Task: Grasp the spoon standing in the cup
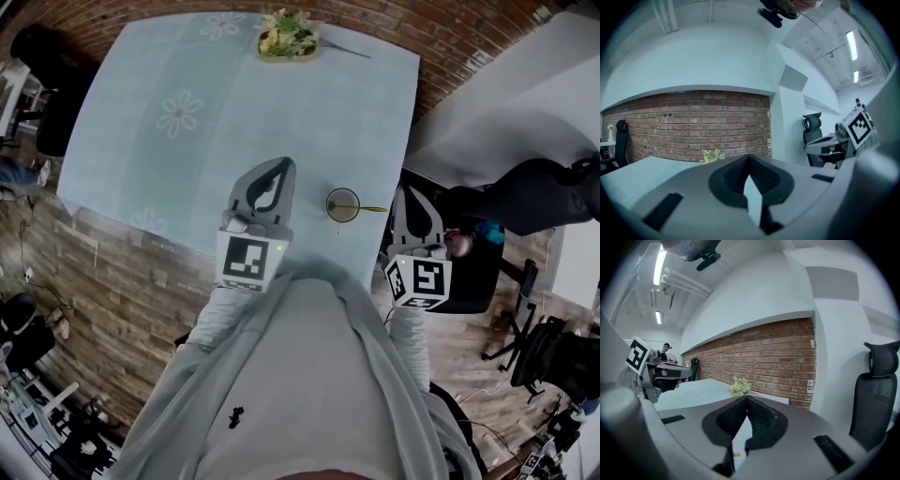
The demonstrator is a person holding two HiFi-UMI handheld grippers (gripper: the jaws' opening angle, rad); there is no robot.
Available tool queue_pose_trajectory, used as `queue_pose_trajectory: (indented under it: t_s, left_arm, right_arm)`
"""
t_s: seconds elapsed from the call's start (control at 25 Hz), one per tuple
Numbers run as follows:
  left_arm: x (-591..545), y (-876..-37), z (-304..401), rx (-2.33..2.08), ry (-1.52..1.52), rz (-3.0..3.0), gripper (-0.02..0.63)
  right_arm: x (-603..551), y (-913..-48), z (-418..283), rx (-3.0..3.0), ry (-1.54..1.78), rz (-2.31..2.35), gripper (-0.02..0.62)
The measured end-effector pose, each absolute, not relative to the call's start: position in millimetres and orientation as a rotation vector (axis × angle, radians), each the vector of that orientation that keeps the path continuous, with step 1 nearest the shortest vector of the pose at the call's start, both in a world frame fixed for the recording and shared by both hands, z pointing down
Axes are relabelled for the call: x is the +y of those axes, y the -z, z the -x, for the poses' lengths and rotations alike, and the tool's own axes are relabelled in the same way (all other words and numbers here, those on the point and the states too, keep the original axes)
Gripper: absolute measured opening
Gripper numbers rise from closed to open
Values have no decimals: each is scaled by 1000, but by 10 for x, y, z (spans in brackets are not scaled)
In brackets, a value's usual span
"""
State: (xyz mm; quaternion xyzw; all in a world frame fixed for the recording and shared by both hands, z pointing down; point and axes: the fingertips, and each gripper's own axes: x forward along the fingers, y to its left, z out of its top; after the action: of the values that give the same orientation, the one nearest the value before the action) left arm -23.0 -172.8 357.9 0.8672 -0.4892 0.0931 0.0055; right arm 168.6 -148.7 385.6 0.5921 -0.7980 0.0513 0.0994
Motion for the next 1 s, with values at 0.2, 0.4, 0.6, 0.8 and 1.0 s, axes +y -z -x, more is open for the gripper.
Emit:
queue_pose_trajectory:
  t_s: [0.2, 0.4, 0.6, 0.8, 1.0]
  left_arm:
    - [-1739, -3606, 231, -1510, -279, -2714, 18]
    - [-1732, -3634, 250, -1495, -294, -2751, 18]
    - [-1732, -3658, 220, -1478, -287, -2721, 17]
    - [-1716, -3698, 188, -1451, -310, -2759, 17]
    - [-1689, -3709, 190, -1443, -302, -2738, 17]
  right_arm:
    - [-1476, -3882, -1663, -2346, -153, -1747, 15]
    - [-1451, -3934, -1644, -2344, -176, -1744, 17]
    - [-1396, -4080, -1643, -2364, -281, -1719, 18]
    - [-1338, -4237, -1620, -2363, -349, -1687, 143]
    - [-1288, -4349, -1598, -2359, -393, -1673, 198]
